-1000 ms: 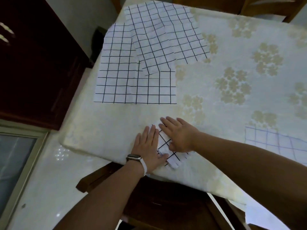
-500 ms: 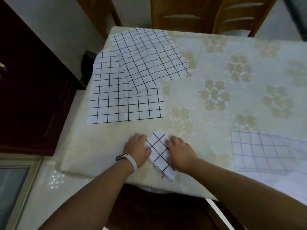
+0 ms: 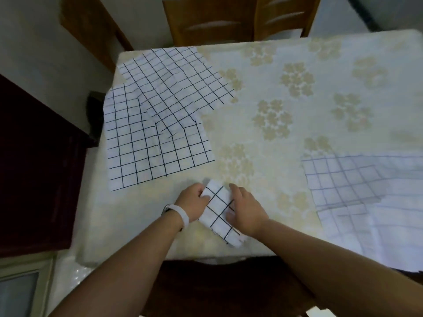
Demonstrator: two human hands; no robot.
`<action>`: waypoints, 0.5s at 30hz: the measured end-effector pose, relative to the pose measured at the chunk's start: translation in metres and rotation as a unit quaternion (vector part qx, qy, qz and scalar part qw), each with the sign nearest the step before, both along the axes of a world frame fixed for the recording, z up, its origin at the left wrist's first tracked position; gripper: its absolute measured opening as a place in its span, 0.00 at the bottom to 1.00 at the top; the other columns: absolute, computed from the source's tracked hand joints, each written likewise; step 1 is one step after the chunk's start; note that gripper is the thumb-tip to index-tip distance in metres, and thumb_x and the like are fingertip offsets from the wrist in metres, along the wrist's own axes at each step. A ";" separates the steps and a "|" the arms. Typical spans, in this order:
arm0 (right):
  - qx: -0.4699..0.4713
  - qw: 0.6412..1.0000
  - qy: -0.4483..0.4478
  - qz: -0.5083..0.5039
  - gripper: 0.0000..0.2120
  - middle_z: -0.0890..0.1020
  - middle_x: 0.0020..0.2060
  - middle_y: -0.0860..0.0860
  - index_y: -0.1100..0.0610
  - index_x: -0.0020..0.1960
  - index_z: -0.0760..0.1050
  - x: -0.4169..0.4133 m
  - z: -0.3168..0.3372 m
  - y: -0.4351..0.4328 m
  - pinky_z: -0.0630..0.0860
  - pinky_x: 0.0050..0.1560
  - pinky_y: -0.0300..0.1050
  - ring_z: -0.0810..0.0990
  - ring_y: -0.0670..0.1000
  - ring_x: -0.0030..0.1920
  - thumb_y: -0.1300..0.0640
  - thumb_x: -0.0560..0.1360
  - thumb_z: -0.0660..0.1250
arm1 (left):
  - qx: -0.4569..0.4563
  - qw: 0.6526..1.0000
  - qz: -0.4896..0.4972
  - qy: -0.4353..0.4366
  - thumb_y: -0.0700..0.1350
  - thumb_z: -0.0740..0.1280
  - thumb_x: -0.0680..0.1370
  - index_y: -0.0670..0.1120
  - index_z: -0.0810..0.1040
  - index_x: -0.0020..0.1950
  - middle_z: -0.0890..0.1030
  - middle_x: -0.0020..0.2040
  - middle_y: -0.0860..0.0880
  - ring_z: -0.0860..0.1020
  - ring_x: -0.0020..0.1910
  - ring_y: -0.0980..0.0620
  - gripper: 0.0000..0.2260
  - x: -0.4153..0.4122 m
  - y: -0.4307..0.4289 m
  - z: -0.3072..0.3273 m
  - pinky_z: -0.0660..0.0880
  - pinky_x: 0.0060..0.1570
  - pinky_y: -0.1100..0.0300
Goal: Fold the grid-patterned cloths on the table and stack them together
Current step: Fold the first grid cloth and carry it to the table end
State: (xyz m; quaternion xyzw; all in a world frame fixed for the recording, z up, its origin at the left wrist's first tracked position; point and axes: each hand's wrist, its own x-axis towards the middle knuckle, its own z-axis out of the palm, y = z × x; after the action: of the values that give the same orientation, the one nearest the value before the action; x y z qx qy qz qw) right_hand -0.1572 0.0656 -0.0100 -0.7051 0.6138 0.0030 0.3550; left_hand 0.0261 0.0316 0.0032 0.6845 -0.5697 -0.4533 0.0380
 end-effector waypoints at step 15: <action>0.149 0.840 -0.362 -0.375 0.04 0.81 0.41 0.56 0.60 0.47 0.78 0.000 0.046 0.017 0.77 0.44 0.45 0.79 0.52 0.40 0.63 0.73 0.70 | -0.028 0.940 0.231 0.250 0.47 0.70 0.69 0.48 0.81 0.48 0.84 0.48 0.45 0.81 0.51 0.42 0.09 0.053 0.012 0.059 0.76 0.55 0.39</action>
State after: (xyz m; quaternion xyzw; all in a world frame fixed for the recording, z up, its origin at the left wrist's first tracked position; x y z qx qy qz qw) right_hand -0.1570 0.0827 0.0355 -0.3102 0.6515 -0.2942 0.6267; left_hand 0.0793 0.0436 0.0623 0.6603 -0.3806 -0.5727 0.3020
